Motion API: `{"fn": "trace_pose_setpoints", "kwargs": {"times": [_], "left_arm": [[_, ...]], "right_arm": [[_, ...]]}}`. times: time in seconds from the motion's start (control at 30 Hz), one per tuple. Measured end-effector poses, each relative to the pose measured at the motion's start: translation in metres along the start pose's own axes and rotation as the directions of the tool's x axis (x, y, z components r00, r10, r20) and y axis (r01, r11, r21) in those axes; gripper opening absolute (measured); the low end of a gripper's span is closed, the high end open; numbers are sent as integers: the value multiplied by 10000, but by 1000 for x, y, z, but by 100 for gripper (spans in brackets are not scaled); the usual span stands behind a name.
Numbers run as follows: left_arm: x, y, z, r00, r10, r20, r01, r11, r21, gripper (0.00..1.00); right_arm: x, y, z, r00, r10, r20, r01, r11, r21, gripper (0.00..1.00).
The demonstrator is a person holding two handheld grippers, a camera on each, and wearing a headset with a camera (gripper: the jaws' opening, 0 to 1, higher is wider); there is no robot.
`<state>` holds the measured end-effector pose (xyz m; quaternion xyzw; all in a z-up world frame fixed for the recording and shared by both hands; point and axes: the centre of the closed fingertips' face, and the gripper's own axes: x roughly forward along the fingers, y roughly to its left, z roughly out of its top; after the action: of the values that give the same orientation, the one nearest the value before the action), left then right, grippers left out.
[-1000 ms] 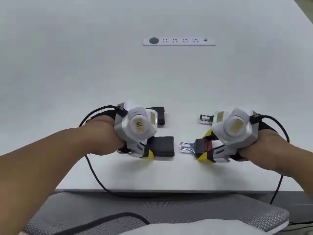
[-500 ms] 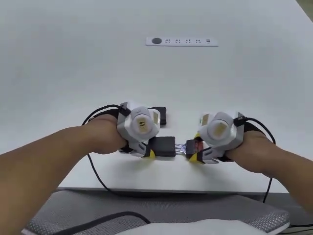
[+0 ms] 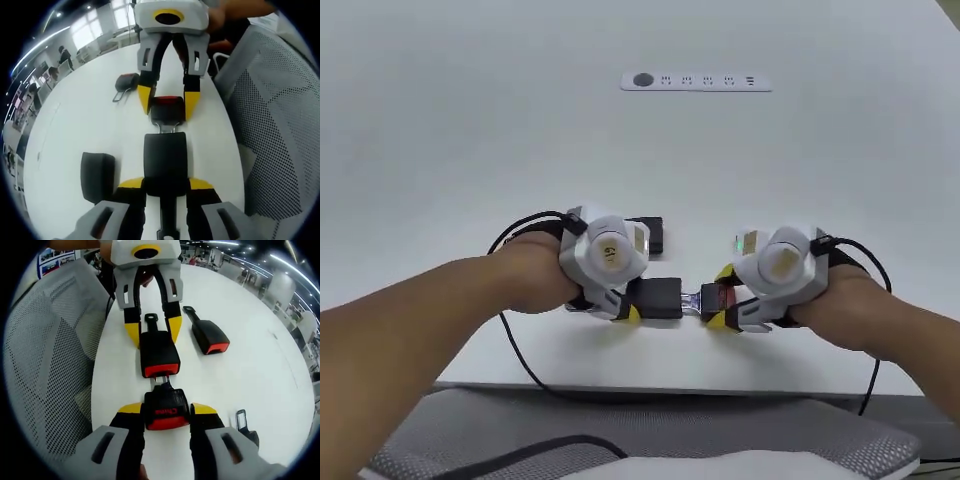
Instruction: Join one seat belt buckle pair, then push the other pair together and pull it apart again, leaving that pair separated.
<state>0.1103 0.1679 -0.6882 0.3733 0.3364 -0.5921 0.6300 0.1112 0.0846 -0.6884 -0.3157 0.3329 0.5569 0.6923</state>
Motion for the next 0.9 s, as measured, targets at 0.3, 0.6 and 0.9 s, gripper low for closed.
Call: {"fn": "trace_pose_setpoints", "kwargs": {"times": [0.3,0.6,0.9], "left_arm": [[1,0,1,9996,-128,-253,131,9998,148,31],[-2,-3,5,9997,-100,-242,105,9998,177,30],[-1,-1,4,9997,-57,-223,60,9999,130,30]], "right_arm": [[4,0,5,9998,81,184,-77,9998,-171,33],[7,-1,4,9999,155,16,-155,9992,-360,33],[14,1,13,9999,133,11,-132,9988,-469,33]]}}
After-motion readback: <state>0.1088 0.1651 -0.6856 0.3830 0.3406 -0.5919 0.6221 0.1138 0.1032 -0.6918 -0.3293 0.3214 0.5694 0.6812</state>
